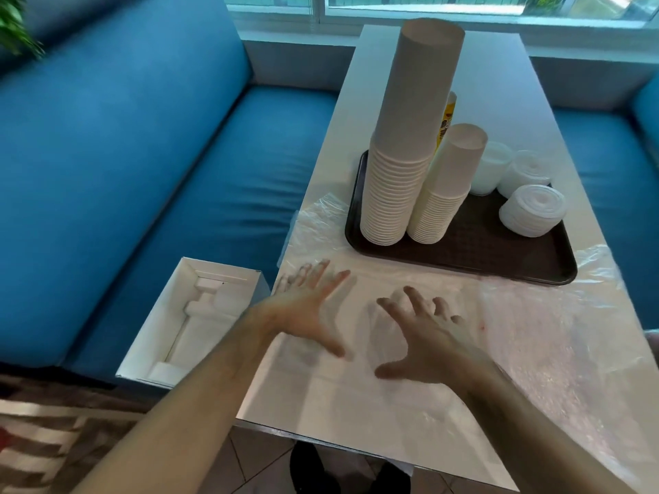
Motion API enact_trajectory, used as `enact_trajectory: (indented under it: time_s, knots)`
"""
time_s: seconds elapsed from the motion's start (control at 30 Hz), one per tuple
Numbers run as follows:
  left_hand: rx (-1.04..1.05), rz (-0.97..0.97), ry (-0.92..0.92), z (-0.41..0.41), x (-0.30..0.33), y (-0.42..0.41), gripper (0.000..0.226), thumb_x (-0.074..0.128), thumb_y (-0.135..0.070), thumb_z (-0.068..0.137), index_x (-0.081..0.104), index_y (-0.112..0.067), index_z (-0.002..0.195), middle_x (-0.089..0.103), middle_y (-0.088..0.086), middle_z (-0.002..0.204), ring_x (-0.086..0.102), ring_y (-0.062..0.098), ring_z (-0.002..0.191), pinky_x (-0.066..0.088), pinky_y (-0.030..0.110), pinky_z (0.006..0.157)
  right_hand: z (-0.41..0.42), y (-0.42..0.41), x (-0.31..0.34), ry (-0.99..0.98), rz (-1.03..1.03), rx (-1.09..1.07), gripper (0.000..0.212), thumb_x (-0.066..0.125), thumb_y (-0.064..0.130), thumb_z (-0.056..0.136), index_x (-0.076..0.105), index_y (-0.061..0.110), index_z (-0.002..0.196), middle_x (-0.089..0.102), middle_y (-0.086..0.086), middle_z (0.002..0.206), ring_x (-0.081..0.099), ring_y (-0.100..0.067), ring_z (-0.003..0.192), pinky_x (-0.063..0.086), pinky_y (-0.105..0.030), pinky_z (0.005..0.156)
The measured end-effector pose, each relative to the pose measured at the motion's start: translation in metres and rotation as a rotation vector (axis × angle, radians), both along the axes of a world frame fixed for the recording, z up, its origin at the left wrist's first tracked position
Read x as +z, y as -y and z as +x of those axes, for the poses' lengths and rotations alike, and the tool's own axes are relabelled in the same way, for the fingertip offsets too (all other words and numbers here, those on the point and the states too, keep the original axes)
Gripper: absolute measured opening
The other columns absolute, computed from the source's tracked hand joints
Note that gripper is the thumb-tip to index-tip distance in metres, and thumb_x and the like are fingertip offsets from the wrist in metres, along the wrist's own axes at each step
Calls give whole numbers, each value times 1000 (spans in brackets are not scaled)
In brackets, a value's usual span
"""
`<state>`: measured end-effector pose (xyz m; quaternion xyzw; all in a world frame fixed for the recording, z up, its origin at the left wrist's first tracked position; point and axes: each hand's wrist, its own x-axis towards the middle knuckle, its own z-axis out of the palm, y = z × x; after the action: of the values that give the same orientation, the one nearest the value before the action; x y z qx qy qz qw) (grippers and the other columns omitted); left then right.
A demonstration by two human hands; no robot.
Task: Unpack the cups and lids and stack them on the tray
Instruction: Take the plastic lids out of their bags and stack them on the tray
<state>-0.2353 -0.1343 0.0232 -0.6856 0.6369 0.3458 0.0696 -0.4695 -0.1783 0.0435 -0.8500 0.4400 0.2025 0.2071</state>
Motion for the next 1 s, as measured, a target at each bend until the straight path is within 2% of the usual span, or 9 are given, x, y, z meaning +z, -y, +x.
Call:
enact_trajectory:
  time_s: [0.07,0.17,0.23,0.33,0.4,0.53,0.8,0.9,1.0]
  knots:
    - [250,-206,-179,14,3,-9,101,76,-59,79,10,-49,156,-13,-12,167,-10,19,154,1,55,124,11,-2,5,83,-47,33,96,69,66,81,10,48,154,3,4,167,14,-34,150,31,-53,115]
    - [732,-511,-296,49,-13,-29,58,73,-31,90,48,-32,143,32,0,156,31,20,143,30,37,116,40,-6,10,170,-90,82,81,68,51,90,21,42,155,16,3,164,22,-28,147,39,-47,113]
    - [1010,-539,-286,83,-38,-45,39,69,-20,91,58,-23,129,52,4,138,49,24,129,43,37,107,64,-7,9,171,-74,120,81,70,46,90,23,41,155,16,3,163,22,-27,147,41,-47,112]
    - [1249,-433,-228,123,-76,-62,35,69,-18,87,57,-21,119,60,11,125,58,29,109,54,46,93,93,-8,6,150,-54,155,84,74,46,87,24,42,154,17,2,164,23,-28,146,43,-49,109]
    - [1244,-335,-157,140,-99,-68,46,70,-20,82,54,-24,124,59,13,125,56,33,110,53,48,93,108,-9,0,126,-23,157,89,77,48,83,23,43,154,16,2,164,25,-29,145,44,-50,108]
    - [1038,-187,-47,150,-125,-63,66,63,-21,87,40,-34,148,36,14,153,36,38,135,38,45,107,114,-13,-9,76,20,154,98,81,50,79,19,44,154,10,3,164,22,-30,144,47,-49,106]
    - [781,-17,5,169,-156,-33,50,42,-43,102,37,-43,152,11,10,165,20,41,145,26,57,115,117,-17,-10,44,11,139,102,80,49,79,12,47,155,0,9,164,12,-29,146,53,-43,98]
    - [795,23,22,176,-169,-29,49,35,-48,101,42,-39,150,20,12,161,27,43,141,30,57,113,117,-17,-10,42,11,145,103,80,49,79,10,47,155,-2,8,165,10,-29,148,52,-43,101]
    - [825,9,41,182,-179,-25,48,44,-54,96,49,-32,137,36,16,144,42,42,126,42,50,102,118,-17,-10,37,10,152,103,79,49,80,9,46,156,-3,9,165,9,-29,149,52,-41,102]
